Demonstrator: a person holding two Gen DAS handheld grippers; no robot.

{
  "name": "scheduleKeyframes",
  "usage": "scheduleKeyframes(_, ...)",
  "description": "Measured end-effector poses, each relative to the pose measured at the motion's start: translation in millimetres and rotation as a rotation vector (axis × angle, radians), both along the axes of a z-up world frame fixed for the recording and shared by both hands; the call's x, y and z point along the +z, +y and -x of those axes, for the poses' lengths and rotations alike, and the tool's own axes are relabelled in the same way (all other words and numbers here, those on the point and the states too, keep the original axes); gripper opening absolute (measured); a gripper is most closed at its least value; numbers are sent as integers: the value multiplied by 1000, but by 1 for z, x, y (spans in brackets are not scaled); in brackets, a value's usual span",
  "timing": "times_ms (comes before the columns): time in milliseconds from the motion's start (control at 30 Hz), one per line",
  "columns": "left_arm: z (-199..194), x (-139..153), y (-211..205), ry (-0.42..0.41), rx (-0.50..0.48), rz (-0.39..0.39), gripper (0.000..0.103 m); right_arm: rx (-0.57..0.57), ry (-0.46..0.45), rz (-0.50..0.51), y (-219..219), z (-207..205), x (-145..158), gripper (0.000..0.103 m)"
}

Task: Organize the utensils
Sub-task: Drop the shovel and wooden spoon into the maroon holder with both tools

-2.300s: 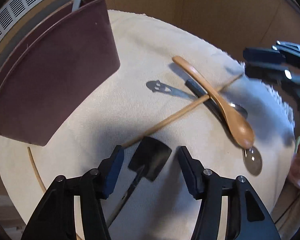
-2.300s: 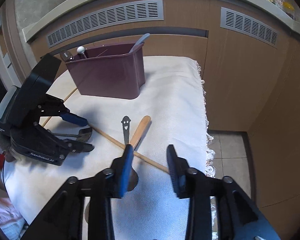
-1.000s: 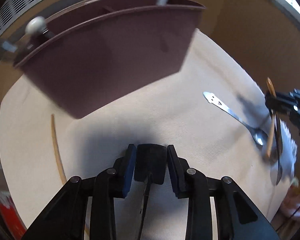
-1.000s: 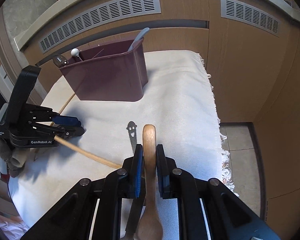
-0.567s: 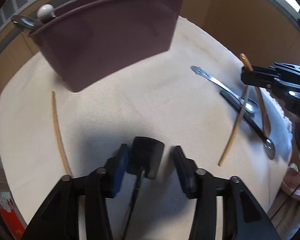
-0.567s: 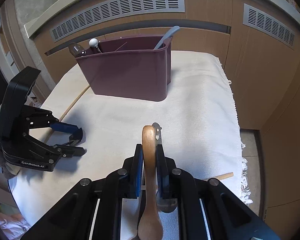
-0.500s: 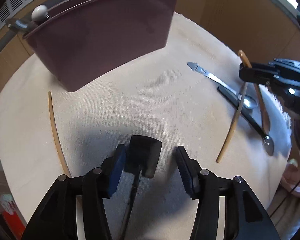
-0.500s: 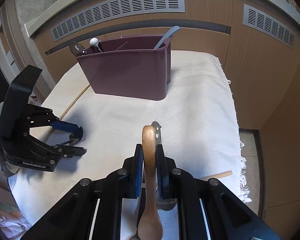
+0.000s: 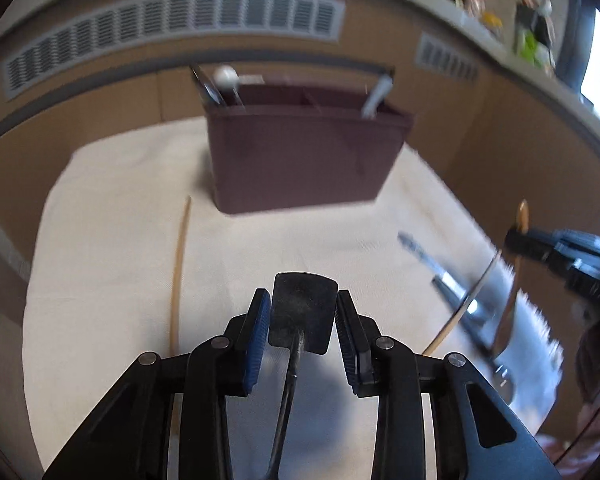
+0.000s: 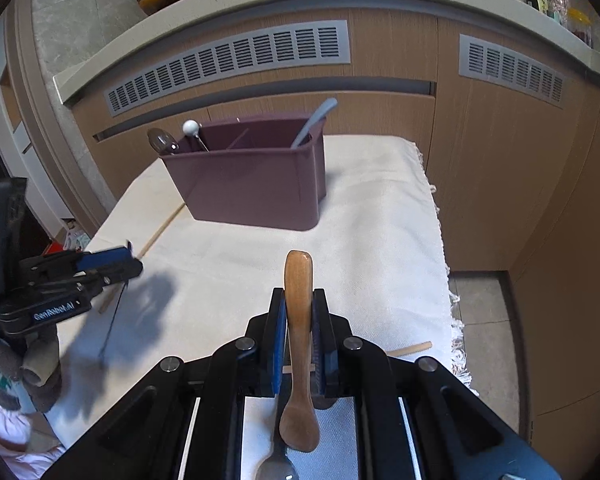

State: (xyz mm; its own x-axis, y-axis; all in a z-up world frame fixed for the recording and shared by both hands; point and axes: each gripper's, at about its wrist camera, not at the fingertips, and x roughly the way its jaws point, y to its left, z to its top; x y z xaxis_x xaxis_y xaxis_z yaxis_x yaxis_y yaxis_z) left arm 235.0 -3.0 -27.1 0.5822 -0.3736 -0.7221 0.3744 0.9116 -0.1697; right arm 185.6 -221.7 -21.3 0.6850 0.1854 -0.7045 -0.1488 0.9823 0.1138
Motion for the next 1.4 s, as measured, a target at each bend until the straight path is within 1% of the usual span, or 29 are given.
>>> scheduleKeyframes(33, 4, 7, 1, -37, 25, 16, 34, 4, -10, -1, 2, 1, 3, 11)
scheduleKeyframes(67, 4, 12, 1, -54, 39, 34, 34, 9, -21, -3, 3, 1, 7, 11)
scheduleKeyframes(100, 6, 23, 13, -69, 47, 69, 34, 12, -30, -4, 5, 2, 10, 11)
scheduleKeyframes(167, 5, 32, 15, -79, 56, 117, 34, 21, -48, 1, 10, 3, 15, 10)
scheduleKeyframes(200, 10, 40, 14, -87, 61, 124, 34, 25, -55, 6, 12, 3, 18, 10)
scheduleKeyframes(267, 12, 44, 11, -96, 50, 133, 34, 32, -66, 13, 14, 4, 21, 10)
scheduleKeyframes(533, 12, 60, 7, -147, 52, 121, 34, 43, -104, 46, 21, 1, 37, 10)
scheduleKeyframes(767, 12, 86, 4, -209, 39, 109, 32, 51, -164, 68, 25, -2, 58, 10)
scheduleKeyframes(867, 7, 105, 0, -247, 27, 100, 32, 55, -200, 69, 26, -9, 76, 10)
scheduleKeyframes(933, 2, 125, -2, -282, 15, 104, 32, 57, -246, 66, 27, -16, 98, 10)
scheduleKeyframes(1000, -6, 155, -6, -345, 1, 99, 31, 63, -302, 59, 27, -25, 124, 10)
scheduleKeyframes(1067, -15, 178, -10, -393, 2, 86, 31, 73, -347, 52, 28, -37, 149, 10)
scheduleKeyframes(1133, -29, 198, -13, -435, 13, 74, 31, 67, -378, 62, 30, -52, 165, 10)
scheduleKeyframes(1200, -43, 208, -15, -455, 17, 68, 31, 58, -387, 68, 30, -70, 172, 10)
scheduleKeyframes(1267, -61, 211, -16, -458, 23, 69, 31, 52, -387, 66, 31, -88, 171, 10)
scheduleKeyframes(1333, -74, 207, -18, -464, 31, 52, 31, 45, -376, 68, 33, -105, 163, 10)
scheduleKeyframes(1400, -92, 195, -20, -444, 30, 39, 31, 49, -345, 74, 37, -119, 149, 10)
